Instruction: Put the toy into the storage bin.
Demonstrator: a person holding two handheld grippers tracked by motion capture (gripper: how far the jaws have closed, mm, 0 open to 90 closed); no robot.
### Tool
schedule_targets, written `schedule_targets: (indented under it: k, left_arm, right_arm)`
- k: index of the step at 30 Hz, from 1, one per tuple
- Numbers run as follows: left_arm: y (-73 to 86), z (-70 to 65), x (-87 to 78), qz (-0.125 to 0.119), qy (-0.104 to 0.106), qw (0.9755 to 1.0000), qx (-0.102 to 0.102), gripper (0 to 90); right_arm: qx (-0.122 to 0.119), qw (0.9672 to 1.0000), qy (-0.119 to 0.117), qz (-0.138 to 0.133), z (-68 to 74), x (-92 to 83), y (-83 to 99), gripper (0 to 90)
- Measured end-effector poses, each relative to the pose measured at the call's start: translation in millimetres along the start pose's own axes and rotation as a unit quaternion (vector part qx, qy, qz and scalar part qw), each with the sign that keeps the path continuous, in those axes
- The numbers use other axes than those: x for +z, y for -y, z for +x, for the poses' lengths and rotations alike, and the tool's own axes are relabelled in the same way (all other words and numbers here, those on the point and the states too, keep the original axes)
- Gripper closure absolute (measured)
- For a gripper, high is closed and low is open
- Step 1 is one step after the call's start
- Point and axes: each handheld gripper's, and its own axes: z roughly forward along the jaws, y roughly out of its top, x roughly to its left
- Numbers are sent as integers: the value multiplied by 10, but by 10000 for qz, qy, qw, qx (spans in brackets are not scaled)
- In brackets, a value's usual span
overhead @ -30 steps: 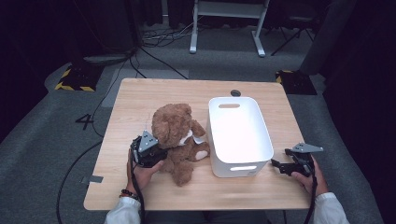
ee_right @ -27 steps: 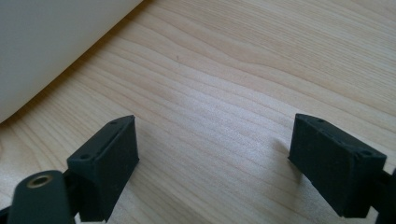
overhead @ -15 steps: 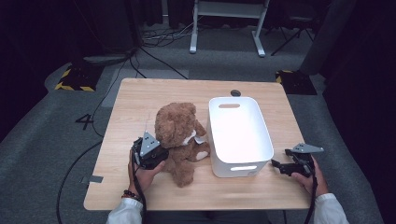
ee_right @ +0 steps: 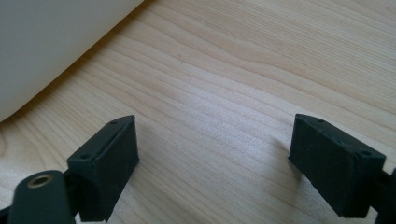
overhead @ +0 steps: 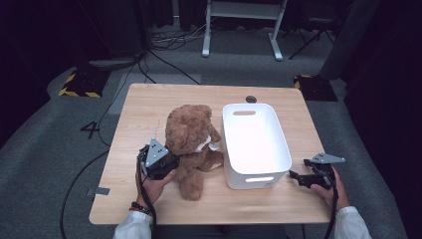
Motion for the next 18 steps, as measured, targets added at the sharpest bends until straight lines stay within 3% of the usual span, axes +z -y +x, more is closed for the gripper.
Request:
schedule_targets:
  k: [18]
  left_arm:
    - [-148,-18,-28,-212,-24,9998,44,659]
  right_arm:
    - [5,10000,8,0,2,-1,1,152]
